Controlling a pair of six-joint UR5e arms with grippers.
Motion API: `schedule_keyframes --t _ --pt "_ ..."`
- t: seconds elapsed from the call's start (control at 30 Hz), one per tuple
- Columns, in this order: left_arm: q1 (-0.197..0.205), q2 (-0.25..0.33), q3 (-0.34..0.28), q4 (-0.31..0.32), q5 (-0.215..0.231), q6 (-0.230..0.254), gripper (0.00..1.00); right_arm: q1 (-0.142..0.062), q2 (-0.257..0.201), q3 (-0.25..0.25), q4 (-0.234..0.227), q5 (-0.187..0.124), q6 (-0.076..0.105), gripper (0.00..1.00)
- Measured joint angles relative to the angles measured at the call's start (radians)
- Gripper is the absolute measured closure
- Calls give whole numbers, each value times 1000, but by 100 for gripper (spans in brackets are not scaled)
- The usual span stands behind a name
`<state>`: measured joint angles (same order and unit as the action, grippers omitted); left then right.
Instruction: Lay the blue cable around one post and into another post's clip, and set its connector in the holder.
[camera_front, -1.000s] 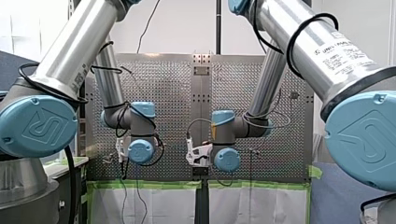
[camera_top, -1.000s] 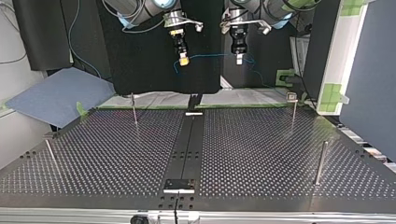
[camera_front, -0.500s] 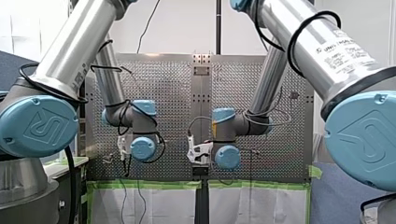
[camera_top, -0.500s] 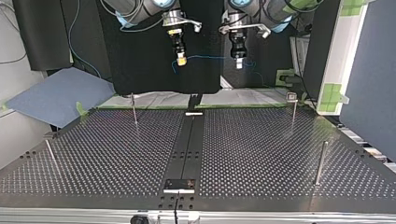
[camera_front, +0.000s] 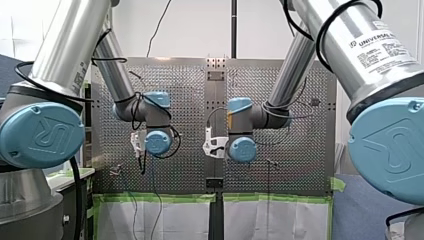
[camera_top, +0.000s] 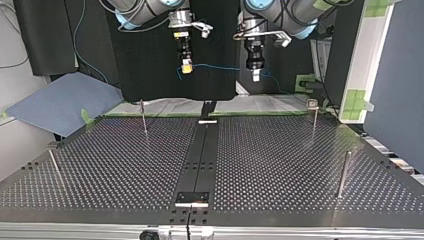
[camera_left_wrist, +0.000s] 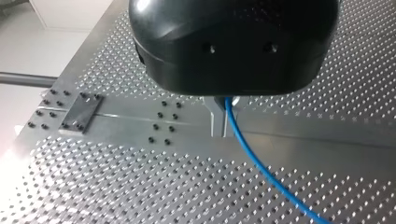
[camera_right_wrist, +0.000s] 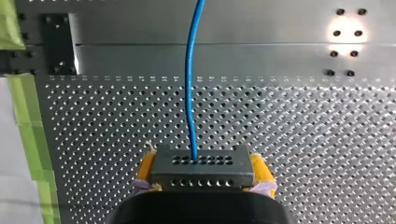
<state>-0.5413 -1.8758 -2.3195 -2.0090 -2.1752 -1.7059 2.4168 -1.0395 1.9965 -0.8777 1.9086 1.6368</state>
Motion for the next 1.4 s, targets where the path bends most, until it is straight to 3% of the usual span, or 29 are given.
schedule_keyframes --t 0.1,0.27,0.5,0.73,1.0,1.13,1.4 --pt "7 30 0 -30 -22 4 100 -1 -26 -8 26 -2 15 100" --pt "17 69 1 -69 -50 -3 100 -1 -68 -31 68 -9 21 100" --pt "31 124 34 -124 -89 -40 100 0 -132 -81 132 -51 8 100" --pt "48 176 84 -175 -113 -66 100 -2 -192 -133 178 -86 6 100" --pt "86 242 131 -242 -168 -97 100 2 -259 -203 245 -149 -7 100" --pt "119 278 145 -278 -152 -130 100 4 -270 -232 274 -166 -13 100" --pt "192 351 189 -351 -86 -201 100 10 -271 -299 341 -186 -51 100"
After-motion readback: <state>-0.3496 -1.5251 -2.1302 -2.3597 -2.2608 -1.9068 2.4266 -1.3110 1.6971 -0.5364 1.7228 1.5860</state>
